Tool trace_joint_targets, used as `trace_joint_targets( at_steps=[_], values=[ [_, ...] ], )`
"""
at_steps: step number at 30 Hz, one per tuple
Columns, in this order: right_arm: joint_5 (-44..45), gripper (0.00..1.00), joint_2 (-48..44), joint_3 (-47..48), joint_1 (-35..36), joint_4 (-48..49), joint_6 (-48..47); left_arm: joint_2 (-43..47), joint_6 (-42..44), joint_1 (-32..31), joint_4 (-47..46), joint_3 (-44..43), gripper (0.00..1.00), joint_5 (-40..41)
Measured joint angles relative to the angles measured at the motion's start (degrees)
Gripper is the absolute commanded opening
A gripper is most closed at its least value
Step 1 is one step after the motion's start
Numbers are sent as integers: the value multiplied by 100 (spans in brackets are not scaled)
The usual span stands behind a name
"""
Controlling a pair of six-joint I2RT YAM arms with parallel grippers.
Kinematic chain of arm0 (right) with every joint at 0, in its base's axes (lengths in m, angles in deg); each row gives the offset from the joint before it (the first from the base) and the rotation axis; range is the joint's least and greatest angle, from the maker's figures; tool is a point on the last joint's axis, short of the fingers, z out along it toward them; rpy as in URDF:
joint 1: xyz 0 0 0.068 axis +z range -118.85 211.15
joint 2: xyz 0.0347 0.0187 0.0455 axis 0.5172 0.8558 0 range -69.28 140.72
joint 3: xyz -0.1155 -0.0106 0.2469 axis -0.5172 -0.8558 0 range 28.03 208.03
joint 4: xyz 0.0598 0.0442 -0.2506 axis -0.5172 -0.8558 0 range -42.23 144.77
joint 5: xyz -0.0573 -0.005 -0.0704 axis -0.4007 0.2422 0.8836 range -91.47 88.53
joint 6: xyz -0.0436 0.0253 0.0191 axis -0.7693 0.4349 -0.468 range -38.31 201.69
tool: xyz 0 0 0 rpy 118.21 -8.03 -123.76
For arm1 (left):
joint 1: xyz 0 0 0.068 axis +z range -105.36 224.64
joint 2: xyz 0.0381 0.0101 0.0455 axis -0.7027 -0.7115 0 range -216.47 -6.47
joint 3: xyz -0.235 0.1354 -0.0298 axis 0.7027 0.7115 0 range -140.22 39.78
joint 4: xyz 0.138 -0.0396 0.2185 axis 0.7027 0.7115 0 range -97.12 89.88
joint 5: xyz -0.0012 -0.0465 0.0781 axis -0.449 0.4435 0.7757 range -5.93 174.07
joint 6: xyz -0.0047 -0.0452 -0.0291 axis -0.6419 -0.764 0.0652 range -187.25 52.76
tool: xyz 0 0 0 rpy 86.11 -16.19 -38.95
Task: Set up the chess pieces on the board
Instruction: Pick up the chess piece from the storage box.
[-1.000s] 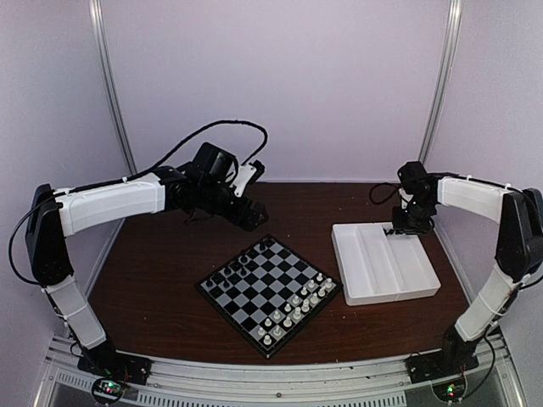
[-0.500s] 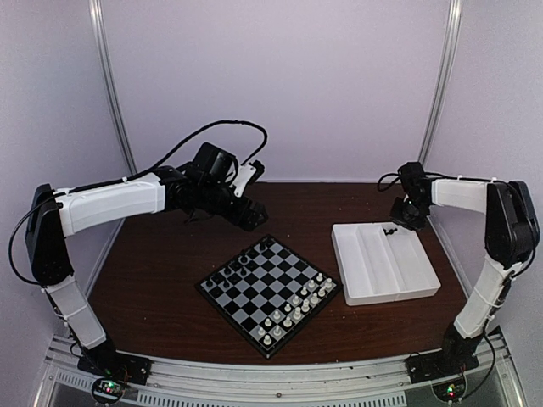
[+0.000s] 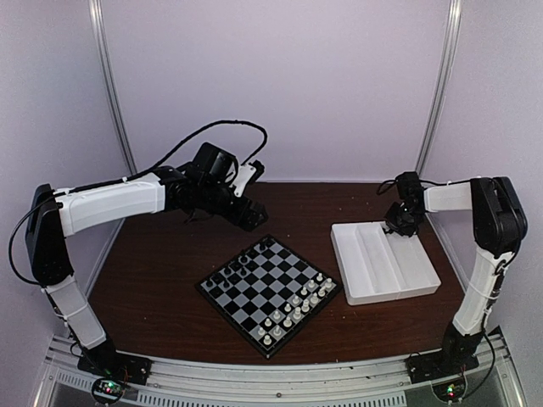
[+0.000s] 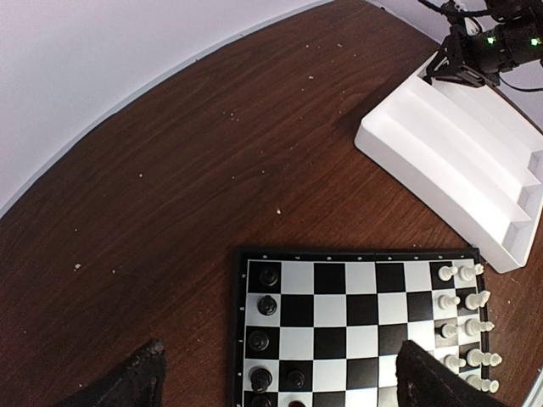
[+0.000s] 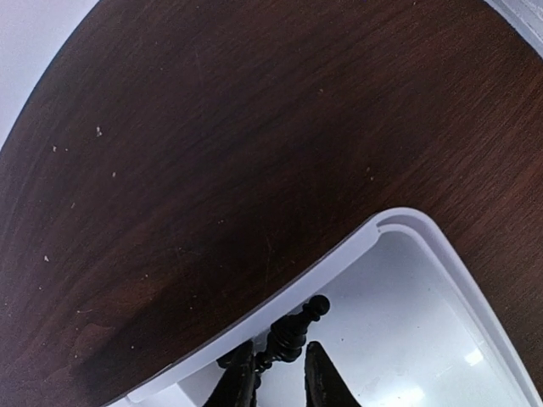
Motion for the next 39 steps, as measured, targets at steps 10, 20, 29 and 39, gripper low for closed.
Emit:
trace_joint_targets(
  at_steps=[10, 20, 29, 39],
  values=[
    [-214, 24, 297, -9, -26, 146, 129, 0, 0, 0, 0, 0, 94, 7],
    [-181, 13, 490, 409, -33, -348, 4, 0, 0, 0, 2, 0, 94, 63],
    [-208, 11, 448, 476, -48, -625, -313, 0, 2, 0, 0, 2, 95, 92],
    [-452, 14, -649, -181, -52, -1364, -992, 0, 2, 0, -17, 59, 95, 92]
  ],
)
